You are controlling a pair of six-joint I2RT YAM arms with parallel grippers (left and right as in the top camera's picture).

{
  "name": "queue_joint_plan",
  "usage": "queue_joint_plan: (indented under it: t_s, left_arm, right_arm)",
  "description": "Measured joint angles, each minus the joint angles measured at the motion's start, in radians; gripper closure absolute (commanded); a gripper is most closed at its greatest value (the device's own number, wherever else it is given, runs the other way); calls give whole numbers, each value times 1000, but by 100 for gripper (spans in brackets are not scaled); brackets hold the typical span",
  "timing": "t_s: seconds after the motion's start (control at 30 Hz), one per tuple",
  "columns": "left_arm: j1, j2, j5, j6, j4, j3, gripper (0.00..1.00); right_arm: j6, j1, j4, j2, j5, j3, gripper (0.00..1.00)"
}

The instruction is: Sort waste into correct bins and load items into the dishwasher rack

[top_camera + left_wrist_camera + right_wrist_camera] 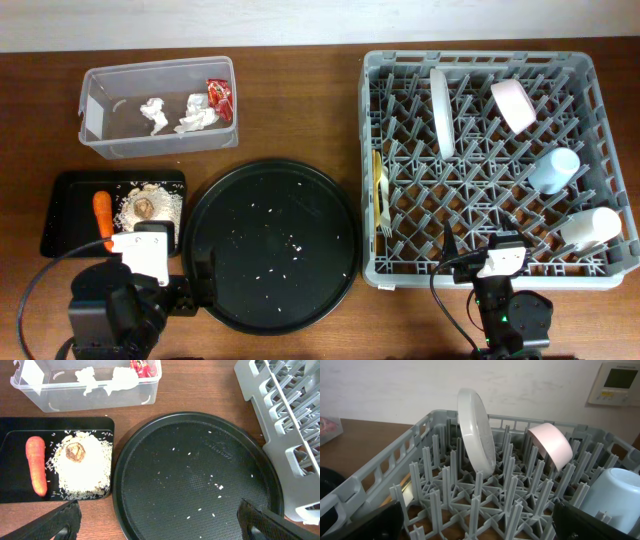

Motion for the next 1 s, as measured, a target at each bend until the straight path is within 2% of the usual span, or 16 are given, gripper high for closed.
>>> queue_joint_plan:
  t_s: [0.2, 0.27, 0.4, 0.47, 0.53, 0.6, 1.0]
  left_arm:
    - [0, -5, -4, 1, -5, 0, 1]
    - [0, -86, -28, 5, 32, -51, 1]
    - [-5, -393, -40, 5, 409, -464, 1]
    - [-27, -510, -41, 8, 668, -682, 1]
    - [-43, -531, -57, 9, 1002, -854, 1]
    - [-48, -532, -71, 27, 1004, -909, 1]
    - [-51, -532, -71, 51, 972, -914, 1]
  right_arm:
    - [0, 0, 0, 0, 0, 0, 2]
    - [0, -1, 0, -1, 0, 0, 2]
    - [0, -2, 0, -3, 3, 0, 2]
    - [0, -2, 0, -3, 3, 0, 2]
    - [0, -2, 0, -4, 3, 0, 2]
    - [0, -2, 0, -4, 3, 0, 2]
    - [0, -2, 0, -4, 3, 0, 2]
